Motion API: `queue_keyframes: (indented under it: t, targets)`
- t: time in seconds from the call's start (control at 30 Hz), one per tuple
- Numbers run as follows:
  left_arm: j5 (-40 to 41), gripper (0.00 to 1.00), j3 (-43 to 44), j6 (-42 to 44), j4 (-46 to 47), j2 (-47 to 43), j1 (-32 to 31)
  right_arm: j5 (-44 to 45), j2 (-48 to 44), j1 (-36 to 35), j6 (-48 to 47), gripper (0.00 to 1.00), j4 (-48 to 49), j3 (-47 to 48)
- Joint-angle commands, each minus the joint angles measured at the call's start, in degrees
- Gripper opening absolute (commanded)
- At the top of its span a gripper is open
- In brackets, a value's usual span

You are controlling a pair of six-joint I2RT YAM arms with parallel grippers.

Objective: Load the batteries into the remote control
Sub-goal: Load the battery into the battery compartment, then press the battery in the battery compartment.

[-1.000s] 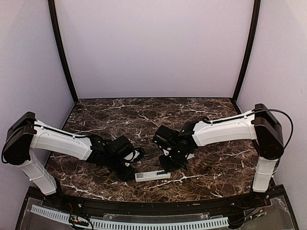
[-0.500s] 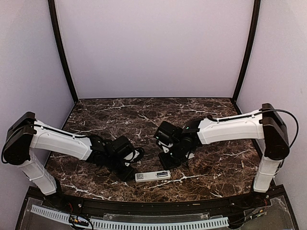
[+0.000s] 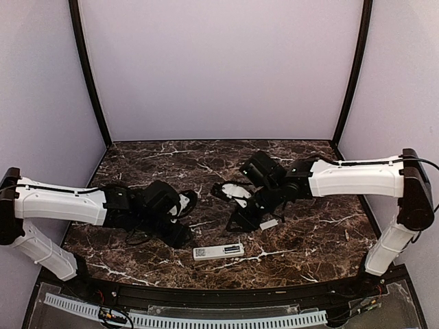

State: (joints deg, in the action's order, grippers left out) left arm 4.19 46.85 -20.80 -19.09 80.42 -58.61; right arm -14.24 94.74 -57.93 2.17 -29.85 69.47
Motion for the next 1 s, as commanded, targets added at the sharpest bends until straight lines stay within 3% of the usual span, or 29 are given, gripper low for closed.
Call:
queue_keyframes:
  t: [0.0, 0.33, 0.57, 0.97]
  targets:
    - [3.54, 0.61, -1.10, -3.60, 0.04, -2.71, -0.01, -6.22, 1.48, 0.30, -28.72, 0.43, 3.44, -2.73]
    - [5.32, 0.64, -0.53, -2.16, -0.36, -2.96, -0.01, -2.13, 10.10, 0.65, -42.80, 0.42, 0.83, -0.70]
    - [5.45, 0.63, 0.19, -0.41, -0.71, -0.87, -0.01, -4.61, 12.31, 1.57, -43.16, 0.32, 0.23, 0.48]
    - [8.29, 0.62, 1.45, 0.25, -2.56, -0.58, 0.21, -6.04, 14.06, 2.01, -43.33, 0.34, -1.33, 0.11]
